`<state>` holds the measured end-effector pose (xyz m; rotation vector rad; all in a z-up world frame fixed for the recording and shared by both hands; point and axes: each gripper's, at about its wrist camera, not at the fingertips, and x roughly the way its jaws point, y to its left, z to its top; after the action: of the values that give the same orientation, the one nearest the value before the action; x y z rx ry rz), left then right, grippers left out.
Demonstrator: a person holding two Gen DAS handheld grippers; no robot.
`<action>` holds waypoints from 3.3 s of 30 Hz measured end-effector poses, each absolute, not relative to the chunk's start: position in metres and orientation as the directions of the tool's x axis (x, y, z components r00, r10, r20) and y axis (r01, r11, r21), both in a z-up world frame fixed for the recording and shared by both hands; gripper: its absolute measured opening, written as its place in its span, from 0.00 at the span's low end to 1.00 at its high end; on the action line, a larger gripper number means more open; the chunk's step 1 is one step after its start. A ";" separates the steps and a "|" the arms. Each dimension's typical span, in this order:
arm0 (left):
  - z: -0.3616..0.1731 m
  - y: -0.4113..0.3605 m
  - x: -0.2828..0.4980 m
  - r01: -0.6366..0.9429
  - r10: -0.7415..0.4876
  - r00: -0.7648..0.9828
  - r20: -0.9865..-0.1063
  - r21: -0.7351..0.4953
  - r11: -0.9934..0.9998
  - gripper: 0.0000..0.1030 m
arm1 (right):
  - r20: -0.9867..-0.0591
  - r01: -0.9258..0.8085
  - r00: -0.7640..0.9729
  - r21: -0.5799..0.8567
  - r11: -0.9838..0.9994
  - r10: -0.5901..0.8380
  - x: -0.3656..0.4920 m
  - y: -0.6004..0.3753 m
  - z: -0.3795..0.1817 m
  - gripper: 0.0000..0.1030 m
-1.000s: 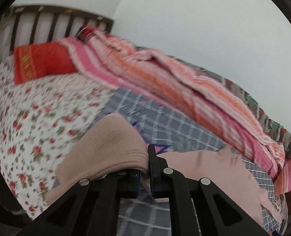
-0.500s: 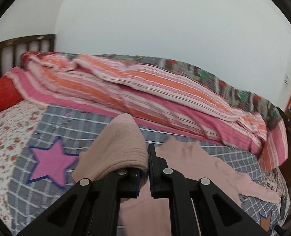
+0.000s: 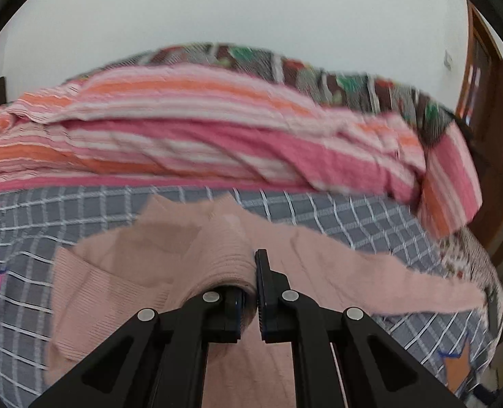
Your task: Fold small clothes
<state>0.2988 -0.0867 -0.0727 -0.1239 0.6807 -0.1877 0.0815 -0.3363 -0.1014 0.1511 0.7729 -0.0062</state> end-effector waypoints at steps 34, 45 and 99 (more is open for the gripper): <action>-0.150 0.109 0.284 -0.084 -0.092 0.683 -0.725 -0.203 0.976 0.66 | -0.735 -0.110 0.670 0.046 0.993 0.108 0.186 -0.230 -0.114 0.97; -0.165 0.114 0.305 -0.083 -0.120 0.685 -0.719 -0.240 0.967 0.13 | -0.748 -0.155 0.653 0.028 0.988 0.124 0.221 -0.201 -0.120 0.96; -0.168 0.121 0.288 -0.125 -0.092 0.715 -0.693 -0.256 0.958 0.34 | -0.719 -0.004 0.695 0.018 1.000 0.016 0.282 -0.269 -0.162 0.36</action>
<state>0.2883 0.1215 -0.1678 -0.2961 0.7763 0.0186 0.2816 -0.2690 -0.1624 0.0158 0.8028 0.0106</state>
